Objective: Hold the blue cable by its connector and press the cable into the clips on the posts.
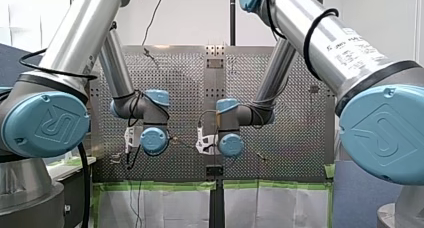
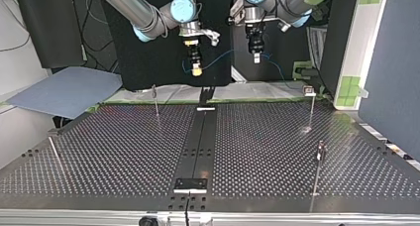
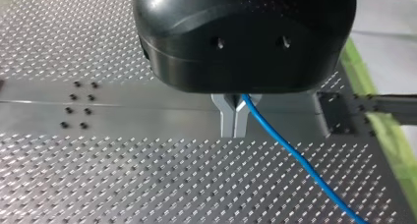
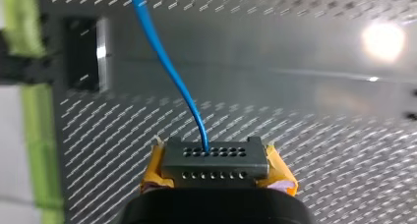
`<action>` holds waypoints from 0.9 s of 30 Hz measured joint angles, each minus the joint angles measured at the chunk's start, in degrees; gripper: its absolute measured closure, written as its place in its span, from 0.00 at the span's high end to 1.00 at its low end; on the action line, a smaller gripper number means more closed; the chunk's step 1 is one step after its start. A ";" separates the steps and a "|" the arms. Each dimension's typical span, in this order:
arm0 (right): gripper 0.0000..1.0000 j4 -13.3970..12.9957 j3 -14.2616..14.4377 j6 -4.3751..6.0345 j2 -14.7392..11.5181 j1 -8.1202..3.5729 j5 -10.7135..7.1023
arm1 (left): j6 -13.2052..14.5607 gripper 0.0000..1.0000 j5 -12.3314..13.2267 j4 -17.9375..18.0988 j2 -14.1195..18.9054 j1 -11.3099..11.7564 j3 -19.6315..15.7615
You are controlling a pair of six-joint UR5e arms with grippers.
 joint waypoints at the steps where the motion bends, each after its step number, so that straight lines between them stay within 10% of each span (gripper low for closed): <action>1: 0.00 0.47 -0.46 0.07 -0.50 -0.03 -0.47 | 0.10 0.00 -0.40 -0.54 0.51 0.12 0.41; 14: 0.00 7.14 -5.83 0.31 -7.15 -0.60 -6.96 | -0.24 0.00 -6.38 -6.96 6.98 1.04 6.64; 27: 0.00 13.27 -10.45 0.39 -13.29 -0.66 -9.84 | -2.61 0.00 -8.22 -13.13 13.12 1.69 10.78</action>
